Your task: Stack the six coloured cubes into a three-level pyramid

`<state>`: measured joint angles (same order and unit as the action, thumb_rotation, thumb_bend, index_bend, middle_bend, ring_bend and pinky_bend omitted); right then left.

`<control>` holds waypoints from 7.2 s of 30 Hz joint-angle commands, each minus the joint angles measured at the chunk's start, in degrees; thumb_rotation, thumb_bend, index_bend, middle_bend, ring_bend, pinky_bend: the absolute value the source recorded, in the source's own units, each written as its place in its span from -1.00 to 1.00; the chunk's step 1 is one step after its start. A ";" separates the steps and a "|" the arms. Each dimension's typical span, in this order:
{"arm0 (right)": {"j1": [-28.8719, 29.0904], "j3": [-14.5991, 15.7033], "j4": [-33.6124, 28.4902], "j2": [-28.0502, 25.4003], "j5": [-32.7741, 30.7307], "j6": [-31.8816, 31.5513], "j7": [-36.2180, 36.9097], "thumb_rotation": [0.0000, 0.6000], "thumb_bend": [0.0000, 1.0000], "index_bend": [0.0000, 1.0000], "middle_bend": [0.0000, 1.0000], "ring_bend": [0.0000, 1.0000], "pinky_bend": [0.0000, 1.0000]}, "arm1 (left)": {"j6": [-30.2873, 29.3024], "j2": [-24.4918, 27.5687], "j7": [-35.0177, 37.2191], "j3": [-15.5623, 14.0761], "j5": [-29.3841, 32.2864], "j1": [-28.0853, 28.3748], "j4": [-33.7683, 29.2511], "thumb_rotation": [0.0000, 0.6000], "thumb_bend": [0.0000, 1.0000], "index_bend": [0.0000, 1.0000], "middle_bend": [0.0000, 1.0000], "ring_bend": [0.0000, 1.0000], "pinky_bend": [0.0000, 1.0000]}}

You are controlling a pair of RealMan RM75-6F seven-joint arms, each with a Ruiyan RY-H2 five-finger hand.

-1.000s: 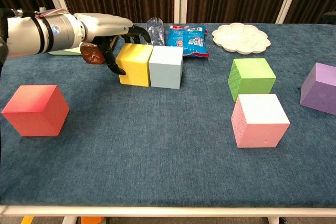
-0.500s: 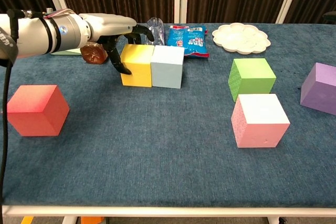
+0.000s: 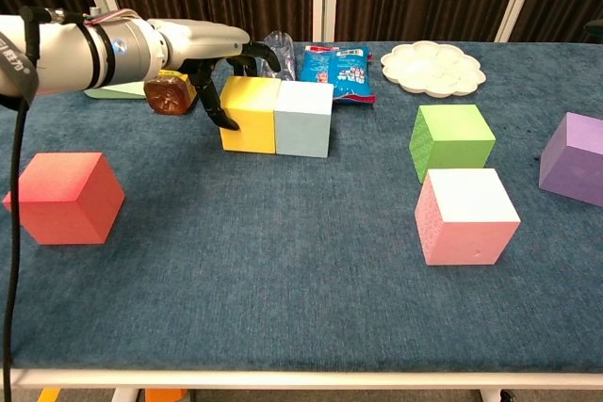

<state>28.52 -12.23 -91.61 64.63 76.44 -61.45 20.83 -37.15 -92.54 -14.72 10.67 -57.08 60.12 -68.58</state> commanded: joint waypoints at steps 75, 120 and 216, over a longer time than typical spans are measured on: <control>9.47 3.06 9.04 17.25 -9.01 13.69 -18.97 1.00 -0.80 -1.00 -0.60 -1.00 -1.00 | -24.77 26.53 11.71 -4.77 -12.42 -23.29 -30.36 1.00 -0.82 -0.83 -0.73 -0.62 -0.73; 22.32 -4.54 13.72 30.28 -30.50 13.66 -34.75 1.00 -0.52 -1.00 -0.29 -0.91 -1.00 | -24.13 27.79 17.01 -3.02 -16.56 -27.19 -29.43 1.00 -0.83 -0.83 -0.73 -0.62 -0.73; 22.45 -4.83 17.06 35.13 -30.56 10.53 -38.53 1.00 -0.60 -1.00 -0.37 -0.96 -1.00 | -22.27 27.19 20.46 -2.72 -18.89 -28.09 -27.50 1.00 -0.83 -0.83 -0.73 -0.62 -0.73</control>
<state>50.97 -17.07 -74.55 99.77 45.88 -50.92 -17.70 -59.42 -65.37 5.74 7.94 -75.97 32.02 -96.08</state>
